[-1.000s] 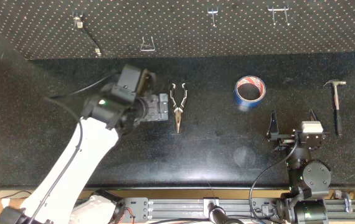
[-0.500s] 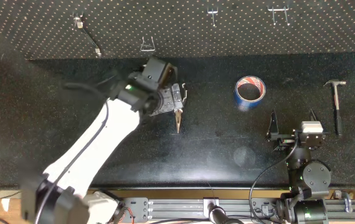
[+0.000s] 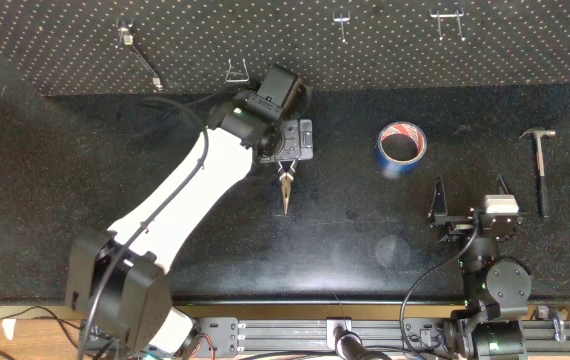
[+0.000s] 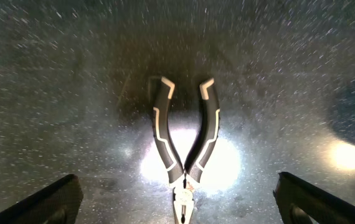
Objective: Place Tools Onto Pegboard
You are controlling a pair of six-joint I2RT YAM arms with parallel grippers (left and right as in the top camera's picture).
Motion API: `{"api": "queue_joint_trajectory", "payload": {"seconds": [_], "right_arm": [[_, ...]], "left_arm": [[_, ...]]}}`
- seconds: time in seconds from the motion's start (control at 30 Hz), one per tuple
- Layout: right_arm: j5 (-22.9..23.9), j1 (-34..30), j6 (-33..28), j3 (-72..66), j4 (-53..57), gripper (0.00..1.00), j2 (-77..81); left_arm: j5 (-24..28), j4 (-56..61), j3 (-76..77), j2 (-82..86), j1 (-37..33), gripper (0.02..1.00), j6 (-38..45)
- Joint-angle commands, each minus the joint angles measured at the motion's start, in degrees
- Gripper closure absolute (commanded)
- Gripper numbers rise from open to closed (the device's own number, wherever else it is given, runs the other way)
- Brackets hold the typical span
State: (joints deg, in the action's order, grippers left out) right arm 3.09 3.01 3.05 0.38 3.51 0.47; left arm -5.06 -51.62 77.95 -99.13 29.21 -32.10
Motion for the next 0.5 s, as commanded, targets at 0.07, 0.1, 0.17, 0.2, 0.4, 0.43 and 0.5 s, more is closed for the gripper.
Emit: {"api": "queue_joint_trajectory", "payload": {"seconds": [0.07,0.1,0.17,0.2,0.4,0.43,0.5], "right_arm": [[0.7,-0.3,-0.8,-0.1,0.3,0.023,-0.3],[0.7,-0.3,-0.8,-0.1,0.3,0.025,-0.3],[0.7,-0.3,-0.8,-0.1,0.3,0.023,-0.3],[0.7,-0.3,-0.8,-0.1,0.3,0.023,-0.3],[0.7,-0.3,-0.8,-0.1,0.3,0.023,-0.3],[0.7,-0.3,-0.8,-0.1,0.3,0.023,-0.3],[0.7,-0.3,-0.8,-0.1,0.3,0.023,-0.3]], "left_arm": [[1.0,0.7,1.1,-5.5,1.9,0.020,1.1],[1.0,0.9,1.1,-6.0,1.9,0.020,1.1],[1.0,1.6,1.1,-6.8,2.0,0.020,1.0],[1.0,2.4,1.1,-7.0,2.0,0.020,0.9],[-0.6,3.1,1.1,-7.1,1.9,0.023,0.9],[-0.7,3.1,1.1,-7.1,1.8,0.023,0.9],[-0.8,3.0,1.1,-7.8,0.7,0.023,0.9]]}}
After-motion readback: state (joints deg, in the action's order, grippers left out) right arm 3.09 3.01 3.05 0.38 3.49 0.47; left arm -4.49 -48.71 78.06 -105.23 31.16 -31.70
